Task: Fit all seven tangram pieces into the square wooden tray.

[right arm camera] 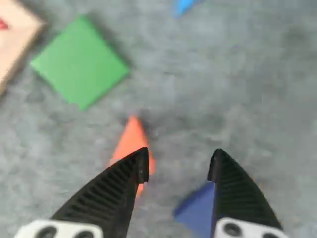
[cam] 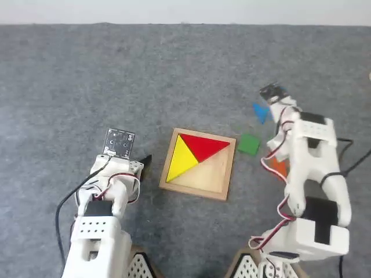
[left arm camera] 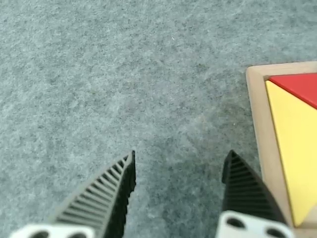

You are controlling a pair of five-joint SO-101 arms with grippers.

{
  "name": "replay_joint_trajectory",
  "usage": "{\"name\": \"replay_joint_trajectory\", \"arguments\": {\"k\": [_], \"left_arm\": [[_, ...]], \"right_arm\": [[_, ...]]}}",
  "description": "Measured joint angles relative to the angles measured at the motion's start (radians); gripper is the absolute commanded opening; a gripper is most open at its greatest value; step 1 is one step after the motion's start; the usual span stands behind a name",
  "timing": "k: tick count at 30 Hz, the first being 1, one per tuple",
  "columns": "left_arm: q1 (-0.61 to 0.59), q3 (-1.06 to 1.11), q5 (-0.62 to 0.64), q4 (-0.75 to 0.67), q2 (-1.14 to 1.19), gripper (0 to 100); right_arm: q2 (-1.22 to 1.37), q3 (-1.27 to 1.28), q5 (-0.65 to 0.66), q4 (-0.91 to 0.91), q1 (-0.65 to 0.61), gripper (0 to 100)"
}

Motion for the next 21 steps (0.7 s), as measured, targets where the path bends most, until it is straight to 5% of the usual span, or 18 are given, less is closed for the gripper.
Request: {"name": "replay_joint_trajectory", "arguments": {"k": [21], "left_arm": [[0.000,0.000,0.000,0.000,0.000,28]], "right_arm": [[-0.012,0.153,-0.130,0.008,-0.060,21.3]]}}
